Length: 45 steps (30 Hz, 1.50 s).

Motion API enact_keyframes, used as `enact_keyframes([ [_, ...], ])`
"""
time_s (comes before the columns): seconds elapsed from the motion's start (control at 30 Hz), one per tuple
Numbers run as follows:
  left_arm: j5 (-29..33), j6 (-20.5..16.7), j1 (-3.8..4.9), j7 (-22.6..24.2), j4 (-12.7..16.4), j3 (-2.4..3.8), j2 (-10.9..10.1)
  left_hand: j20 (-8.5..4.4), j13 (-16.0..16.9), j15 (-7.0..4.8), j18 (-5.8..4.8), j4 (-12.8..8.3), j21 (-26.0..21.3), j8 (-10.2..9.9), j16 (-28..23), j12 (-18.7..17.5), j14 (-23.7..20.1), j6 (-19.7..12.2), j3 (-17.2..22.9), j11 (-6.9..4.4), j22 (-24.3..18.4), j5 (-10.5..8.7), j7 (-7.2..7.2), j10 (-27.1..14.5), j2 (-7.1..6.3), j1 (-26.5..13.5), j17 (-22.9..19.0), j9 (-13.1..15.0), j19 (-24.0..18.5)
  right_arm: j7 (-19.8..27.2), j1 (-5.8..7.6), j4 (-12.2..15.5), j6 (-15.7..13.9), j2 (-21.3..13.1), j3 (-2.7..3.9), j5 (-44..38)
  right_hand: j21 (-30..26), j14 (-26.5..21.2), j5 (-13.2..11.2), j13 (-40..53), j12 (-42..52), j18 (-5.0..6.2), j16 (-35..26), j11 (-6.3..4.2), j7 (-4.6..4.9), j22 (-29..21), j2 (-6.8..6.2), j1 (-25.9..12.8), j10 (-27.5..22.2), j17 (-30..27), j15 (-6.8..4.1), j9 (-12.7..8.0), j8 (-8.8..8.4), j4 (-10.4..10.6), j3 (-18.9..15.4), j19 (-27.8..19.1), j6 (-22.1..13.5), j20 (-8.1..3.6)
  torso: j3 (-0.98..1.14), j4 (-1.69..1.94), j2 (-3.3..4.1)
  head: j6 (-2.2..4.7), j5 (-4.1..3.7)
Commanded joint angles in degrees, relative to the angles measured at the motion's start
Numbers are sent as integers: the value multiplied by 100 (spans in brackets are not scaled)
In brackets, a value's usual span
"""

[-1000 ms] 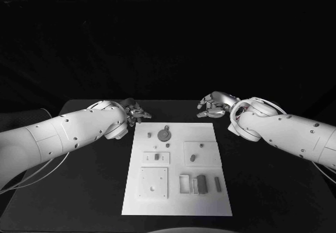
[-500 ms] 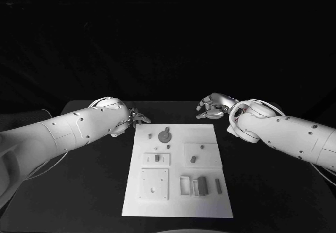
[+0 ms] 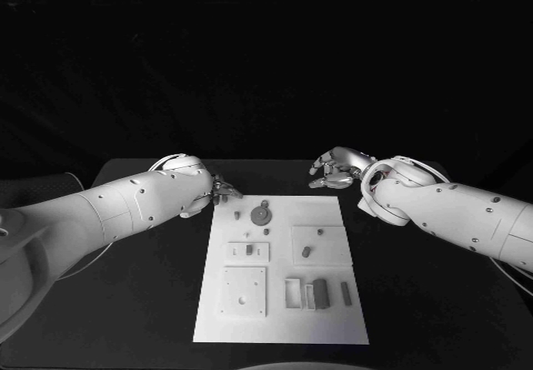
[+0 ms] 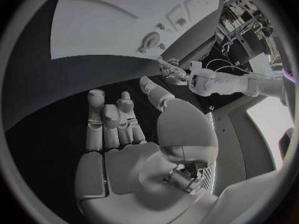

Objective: Assemble the parts on the task board

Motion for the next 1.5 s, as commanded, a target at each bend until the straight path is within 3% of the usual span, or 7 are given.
enact_keyframes([
  [0.03, -30, 197, -17, 72, -11, -2, 39, -17, 16, -46, 423, 66, 28, 3, 37, 39, -3, 140, -47, -45, 63, -28, 79, -13, 50, -28, 11, -11, 10, 30, -4, 3, 70, 2, 2, 4, -32, 28, 22, -9, 27, 235, -34, -10, 48, 54, -2, -49, -30, 6, -31, -7, -15, 44, -2, -9, -8, -49, 1, -1, 2, -12, -8],
  [0.23, -34, 525, -36, 37, -4, -29, 57, -29, 51, -63, 423, 96, 60, 1, 66, 51, 9, 190, -118, -62, 98, -26, 62, 6, 128, 97, 33, -30, 13, 28, -4, 4, 73, 5, 2, 4, -31, 28, 22, -10, 28, 235, -34, -10, 48, 54, 0, -48, -31, 6, -31, -8, -15, 44, -1, -9, -8, -50, 4, 4, 1, 0, -24],
  [0.6, 91, 613, -61, 93, -10, -51, 93, -31, 91, -62, 411, 79, 83, -36, 72, 42, -1, 211, -245, -60, 110, 8, 63, 3, 272, 337, 45, -79, -7, 30, -7, -5, 81, 29, 2, 4, -32, 29, 22, -13, 30, 235, -34, -10, 48, 54, 1, -48, -31, 6, -31, -8, -15, 45, -1, -9, -9, -50, 3, 8, -6, 19, -26],
  [0.73, 110, 597, -95, 121, -27, -53, 110, -35, 114, -64, 406, -64, 100, -47, 81, 44, 10, 240, -327, -63, 112, 2, 61, 14, 160, 564, 50, -106, 1, 29, -8, -9, 90, 34, 2, 4, -32, 29, 22, -13, 31, 235, -34, -10, 49, 54, 2, -49, -32, 6, -31, -9, -15, 45, -1, -8, -9, -50, 5, 5, -5, 29, -34],
  [1.07, 110, 646, -112, 162, 7, -53, 99, -35, 143, -71, 395, -107, 117, -53, 100, 52, 29, 289, -429, -70, 106, 10, 53, 35, 155, 682, 60, -138, 28, 19, -10, -15, 106, 41, 2, 4, -32, 29, 22, -16, 33, 235, -34, -10, 49, 54, 4, -50, -32, 6, -31, -9, -15, 46, -2, -8, -10, -50, 7, 8, -5, 10, -30],
  [1.5, 194, 642, -116, 196, 80, -53, 105, -39, 153, -76, 395, -85, 120, -57, 105, 54, 35, 304, -454, -75, 104, 16, 48, 41, 162, 700, 63, -150, 35, 12, -12, -20, 133, 47, 2, 4, -32, 29, 22, -19, 35, 235, -34, -9, 49, 54, 6, -48, -34, 7, -31, -10, -15, 45, -1, -8, -11, -50, 5, 3, -5, 36, -13],
])
